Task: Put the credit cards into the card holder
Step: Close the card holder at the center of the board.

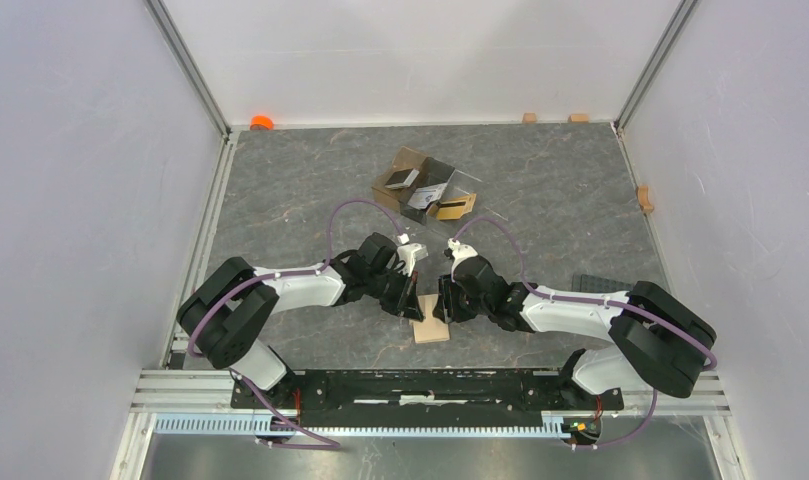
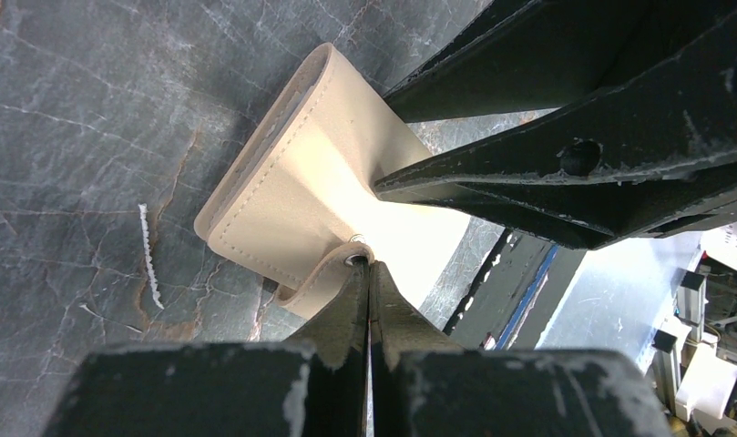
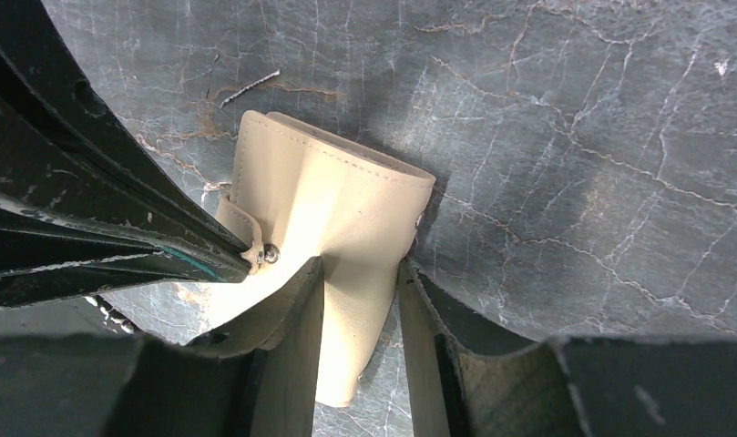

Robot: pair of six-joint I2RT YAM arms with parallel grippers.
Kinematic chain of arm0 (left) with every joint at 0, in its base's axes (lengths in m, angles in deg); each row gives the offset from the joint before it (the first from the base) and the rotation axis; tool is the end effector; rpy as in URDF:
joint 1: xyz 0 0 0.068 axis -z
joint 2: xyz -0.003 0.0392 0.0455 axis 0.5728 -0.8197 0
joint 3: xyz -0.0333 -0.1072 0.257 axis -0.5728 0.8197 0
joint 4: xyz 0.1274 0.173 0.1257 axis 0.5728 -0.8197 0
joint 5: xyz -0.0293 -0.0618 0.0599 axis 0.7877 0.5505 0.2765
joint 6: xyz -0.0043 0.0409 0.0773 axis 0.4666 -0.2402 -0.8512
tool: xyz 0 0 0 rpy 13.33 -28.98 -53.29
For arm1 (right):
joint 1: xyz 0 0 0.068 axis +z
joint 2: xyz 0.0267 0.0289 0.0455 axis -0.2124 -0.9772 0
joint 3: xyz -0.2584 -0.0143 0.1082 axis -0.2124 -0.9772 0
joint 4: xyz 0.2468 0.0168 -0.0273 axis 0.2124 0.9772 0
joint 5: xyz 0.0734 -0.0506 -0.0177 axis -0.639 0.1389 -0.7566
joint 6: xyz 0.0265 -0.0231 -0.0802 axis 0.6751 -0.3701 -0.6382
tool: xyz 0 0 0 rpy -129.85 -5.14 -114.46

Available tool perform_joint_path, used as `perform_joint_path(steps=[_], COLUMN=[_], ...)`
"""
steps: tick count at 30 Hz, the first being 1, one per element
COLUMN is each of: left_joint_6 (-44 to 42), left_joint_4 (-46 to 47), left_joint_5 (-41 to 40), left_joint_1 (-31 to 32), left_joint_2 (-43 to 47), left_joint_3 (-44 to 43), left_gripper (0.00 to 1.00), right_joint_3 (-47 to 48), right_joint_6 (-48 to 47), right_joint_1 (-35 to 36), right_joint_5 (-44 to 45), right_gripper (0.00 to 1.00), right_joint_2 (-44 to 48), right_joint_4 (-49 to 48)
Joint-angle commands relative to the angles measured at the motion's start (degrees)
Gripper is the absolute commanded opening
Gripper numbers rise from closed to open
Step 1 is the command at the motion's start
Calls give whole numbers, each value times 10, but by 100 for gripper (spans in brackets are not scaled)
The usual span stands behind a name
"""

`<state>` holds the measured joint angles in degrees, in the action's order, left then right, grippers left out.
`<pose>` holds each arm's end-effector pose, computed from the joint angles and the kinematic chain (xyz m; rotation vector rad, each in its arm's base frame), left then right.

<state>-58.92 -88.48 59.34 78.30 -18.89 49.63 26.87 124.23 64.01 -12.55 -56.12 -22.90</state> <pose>0.1894 -0.2349 0.1333 0.7504 2.5359 -1.1319 0.1658 0.2102 0.1298 -0.2965 2.5065 0.6986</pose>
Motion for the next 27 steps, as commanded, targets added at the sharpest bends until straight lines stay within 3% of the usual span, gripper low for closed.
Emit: perform_joint_path(steps=[1, 27], left_joint_6=[-40, -52], left_joint_4=[14, 16], left_joint_5=[-24, -10], left_joint_1=[-7, -7], left_joint_2=[-8, -40], left_joint_3=[-4, -25], left_gripper=[2, 2], right_joint_3=[-21, -23], right_joint_6=[-13, -12], right_joint_1=[5, 6], right_joint_5=[1, 1], right_gripper=[40, 40], right_joint_2=[-20, -21], right_joint_4=[64, 63])
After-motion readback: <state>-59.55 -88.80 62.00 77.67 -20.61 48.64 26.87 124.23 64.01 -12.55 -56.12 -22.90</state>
